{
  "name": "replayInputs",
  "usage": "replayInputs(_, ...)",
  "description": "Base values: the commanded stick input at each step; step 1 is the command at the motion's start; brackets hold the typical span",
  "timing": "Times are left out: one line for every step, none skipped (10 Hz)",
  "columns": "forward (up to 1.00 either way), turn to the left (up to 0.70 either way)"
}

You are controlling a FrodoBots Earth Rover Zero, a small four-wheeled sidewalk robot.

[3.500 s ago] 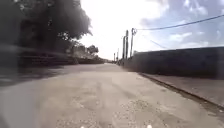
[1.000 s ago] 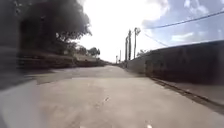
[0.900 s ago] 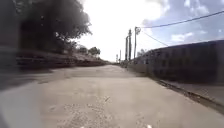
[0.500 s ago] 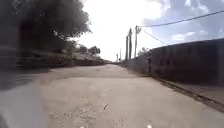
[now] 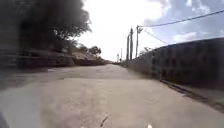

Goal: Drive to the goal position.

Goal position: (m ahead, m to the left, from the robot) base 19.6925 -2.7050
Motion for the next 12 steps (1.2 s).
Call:
replayInputs(0.7,0.0)
replayInputs(0.7,0.0)
replayInputs(0.7,0.0)
replayInputs(0.7,0.0)
replayInputs(0.7,0.0)
replayInputs(0.7,0.0)
replayInputs(0.7,0.0)
replayInputs(0.7,0.0)
replayInputs(0.7,0.0)
replayInputs(0.7,0.0)
replayInputs(0.7,0.0)
replayInputs(0.7,0.0)
